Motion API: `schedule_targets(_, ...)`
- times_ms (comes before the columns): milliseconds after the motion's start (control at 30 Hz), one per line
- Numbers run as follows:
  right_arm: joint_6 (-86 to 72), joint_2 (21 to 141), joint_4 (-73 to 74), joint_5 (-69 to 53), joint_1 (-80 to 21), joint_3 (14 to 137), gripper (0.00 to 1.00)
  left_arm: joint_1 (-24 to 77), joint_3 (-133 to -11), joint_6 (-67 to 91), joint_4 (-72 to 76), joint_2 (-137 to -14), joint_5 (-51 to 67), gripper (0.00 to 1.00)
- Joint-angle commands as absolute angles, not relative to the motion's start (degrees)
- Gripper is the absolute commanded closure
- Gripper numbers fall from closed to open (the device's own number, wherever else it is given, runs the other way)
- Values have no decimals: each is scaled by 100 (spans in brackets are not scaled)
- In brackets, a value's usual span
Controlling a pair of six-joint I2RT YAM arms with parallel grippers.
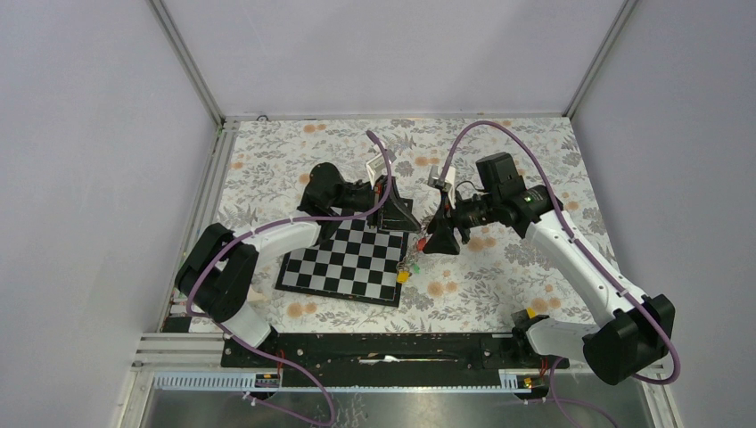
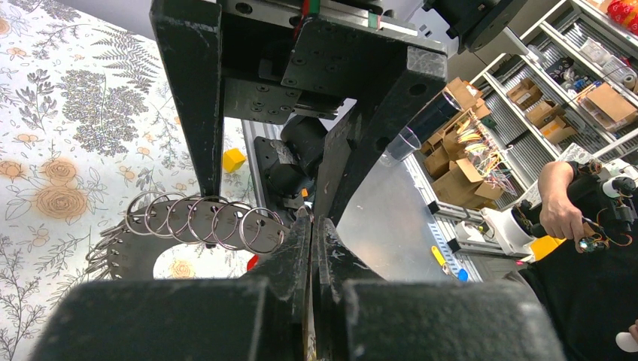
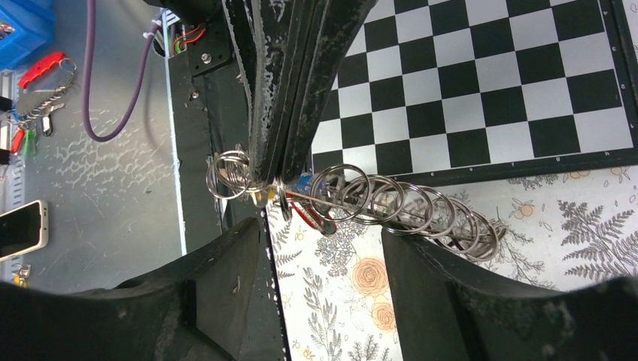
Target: Put the keys on the keyring
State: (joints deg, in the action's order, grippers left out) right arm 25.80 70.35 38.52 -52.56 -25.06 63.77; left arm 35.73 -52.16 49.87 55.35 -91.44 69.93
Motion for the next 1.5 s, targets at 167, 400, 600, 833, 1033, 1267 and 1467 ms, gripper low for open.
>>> schedule_targets(167,2283,7176,3417,-5783,-2479,6350,36,3590,-5344,5104,6131,-9082,6899,100)
schedule_targets(400,2231,7192,3357,-5903,-2479,6324,51,3595,-5339,5116,6170,-9082,6891,100)
schedule_targets(600,2300,7090,3439,-5731,-2470,6306,68,3573,-5318,5067,6157,-9104,6891,100)
schedule_targets(833,2501,6966,3656,-5476,-2453,6343,83,3509,-5287,4934,6029,-9104,6902,100)
schedule_targets(1033,2664,6829,3863,-5068,-2452,6335,98,3456,-5241,4682,5810,-9073,6888,100)
schedule_targets(1267,2853,6674,4131,-4518,-2452,6314,100,3395,-5204,4591,5805,-9132,6865,100)
schedule_targets(1467,3001,6769,4521,-4250,-2450,6553,100,3375,-5181,4221,5461,-9152,6741,100)
